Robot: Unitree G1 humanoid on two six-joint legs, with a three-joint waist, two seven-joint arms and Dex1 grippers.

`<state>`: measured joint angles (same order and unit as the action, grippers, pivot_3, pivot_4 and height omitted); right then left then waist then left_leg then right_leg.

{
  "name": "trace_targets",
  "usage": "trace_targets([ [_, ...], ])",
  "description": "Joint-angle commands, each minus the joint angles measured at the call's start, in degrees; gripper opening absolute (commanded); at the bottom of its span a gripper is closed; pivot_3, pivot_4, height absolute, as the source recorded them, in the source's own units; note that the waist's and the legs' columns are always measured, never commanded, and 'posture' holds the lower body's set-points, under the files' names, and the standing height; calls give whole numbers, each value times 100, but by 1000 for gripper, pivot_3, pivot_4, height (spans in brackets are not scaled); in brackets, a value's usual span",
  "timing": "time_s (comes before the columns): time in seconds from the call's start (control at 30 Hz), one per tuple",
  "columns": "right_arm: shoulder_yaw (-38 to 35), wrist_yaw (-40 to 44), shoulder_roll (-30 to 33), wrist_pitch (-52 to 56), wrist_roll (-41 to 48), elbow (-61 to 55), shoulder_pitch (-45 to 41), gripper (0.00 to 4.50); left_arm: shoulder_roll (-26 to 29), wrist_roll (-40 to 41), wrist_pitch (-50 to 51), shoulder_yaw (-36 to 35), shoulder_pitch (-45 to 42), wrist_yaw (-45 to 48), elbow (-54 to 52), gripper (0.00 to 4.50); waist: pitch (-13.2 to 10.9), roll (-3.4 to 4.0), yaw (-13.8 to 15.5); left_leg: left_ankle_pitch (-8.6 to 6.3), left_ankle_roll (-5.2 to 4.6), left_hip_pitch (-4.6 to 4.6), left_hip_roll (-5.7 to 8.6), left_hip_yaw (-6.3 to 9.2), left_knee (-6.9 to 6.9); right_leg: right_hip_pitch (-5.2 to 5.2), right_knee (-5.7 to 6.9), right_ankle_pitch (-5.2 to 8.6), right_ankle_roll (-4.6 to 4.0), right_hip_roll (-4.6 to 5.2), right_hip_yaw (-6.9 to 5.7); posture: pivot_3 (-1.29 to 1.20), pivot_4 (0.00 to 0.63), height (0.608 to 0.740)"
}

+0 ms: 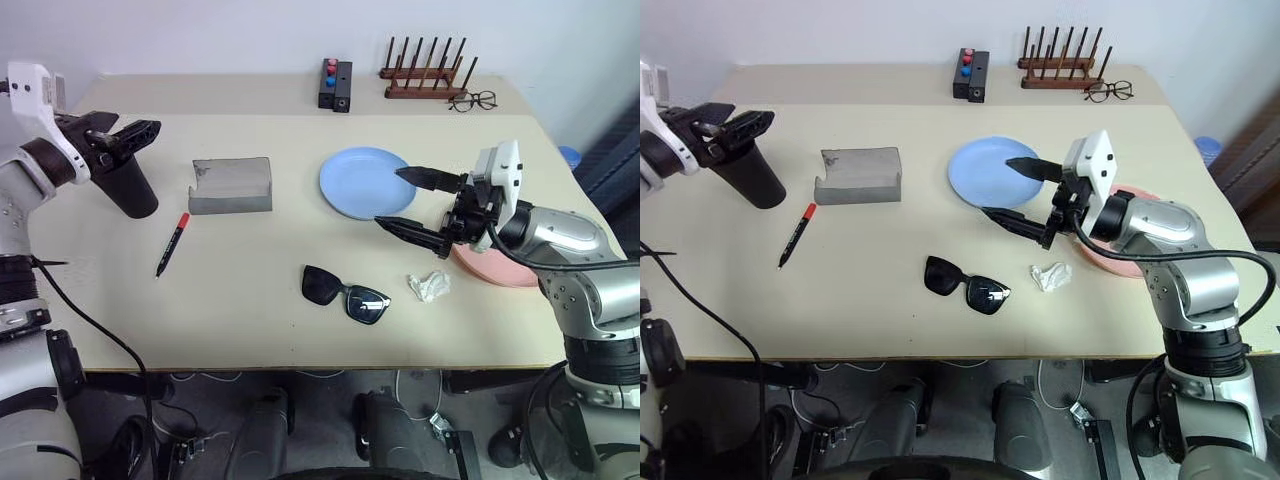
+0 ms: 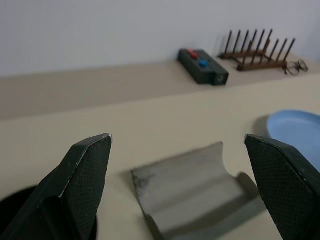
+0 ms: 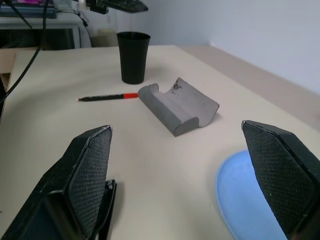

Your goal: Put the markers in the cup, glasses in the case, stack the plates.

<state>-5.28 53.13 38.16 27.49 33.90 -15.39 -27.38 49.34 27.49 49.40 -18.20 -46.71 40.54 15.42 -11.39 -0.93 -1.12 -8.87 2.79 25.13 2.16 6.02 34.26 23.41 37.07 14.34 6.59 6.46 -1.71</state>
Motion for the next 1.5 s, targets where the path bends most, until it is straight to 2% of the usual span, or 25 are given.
trace_targets([
  [0.03, -71, 88, -34, -63, 138, -101, -117, 4241, -74, 232, 1047, -37, 16, -419, -453, 4397, 0, 0, 10, 0, 0, 0, 0, 0, 0, 0, 0, 0, 0, 0, 0, 0, 150, 740],
  [0.2, -135, 406, 130, 194, 423, -155, -67, 4241, -219, 181, 1645, 143, 157, -685, -543, 4397, -1, -1, 10, 0, 0, 0, 1, 1, 0, 0, 0, 0, 0, 0, 0, 0, 150, 740],
  [0.4, -248, 556, 131, 12, 441, -27, -200, 4241, -173, 163, 1957, 537, 321, -543, -467, 4397, -1, -1, 8, 0, 1, 0, 1, 1, 0, 1, -1, 0, -1, 0, 1, 0, 150, 740],
  [0.53, -214, 467, 83, 10, 438, -154, -79, 4241, -176, -143, 1813, 638, 336, -758, 13, 4397, -1, -1, 13, 0, 1, 0, 0, 1, -1, 2, -2, 1, -1, 0, 0, 0, 150, 740],
  [0.73, -196, 389, 71, 5, 422, -133, -39, 4241, -129, -423, 1688, 983, 121, -572, 627, 4397, -1, -1, 35, 0, 1, 2, 1, 1, -1, 2, -4, 1, -1, 1, 1, 0, 150, 740],
  [0.87, -175, 325, 39, 26, 429, -143, -69, 4241, -183, -698, 1463, 1537, -181, -253, 1047, 4397, -1, -2, 52, 0, 2, 6, 3, 2, 0, 2, -7, 0, -1, 2, 0, 0, 150, 740],
  [1.07, -188, 242, 55, 74, 429, -194, 28, 4241, -248, -1155, 785, 1959, -653, 145, 2201, 4397, -1, -2, 17, 0, 2, 6, 3, 1, -2, 6, -8, 1, -1, 2, 0, 0, 150, 740],
  [1.3, -217, 160, 91, 121, 441, -268, 83, 4241, -222, -1979, 327, 2861, -1610, 1199, 3592, 4397, -2, -3, 40, 0, 1, 11, 4, -1, -1, 6, -8, 1, 1, 2, -2, 0, 150, 740],
  [1.5, -214, 82, 61, 108, 423, -299, 106, 4241, -313, -2445, 23, 3189, -1983, 1766, 4118, 4397, -2, -3, 31, 0, 1, 16, 5, 0, 0, 7, -11, 3, 4, 3, -2, 0, 150, 740],
])
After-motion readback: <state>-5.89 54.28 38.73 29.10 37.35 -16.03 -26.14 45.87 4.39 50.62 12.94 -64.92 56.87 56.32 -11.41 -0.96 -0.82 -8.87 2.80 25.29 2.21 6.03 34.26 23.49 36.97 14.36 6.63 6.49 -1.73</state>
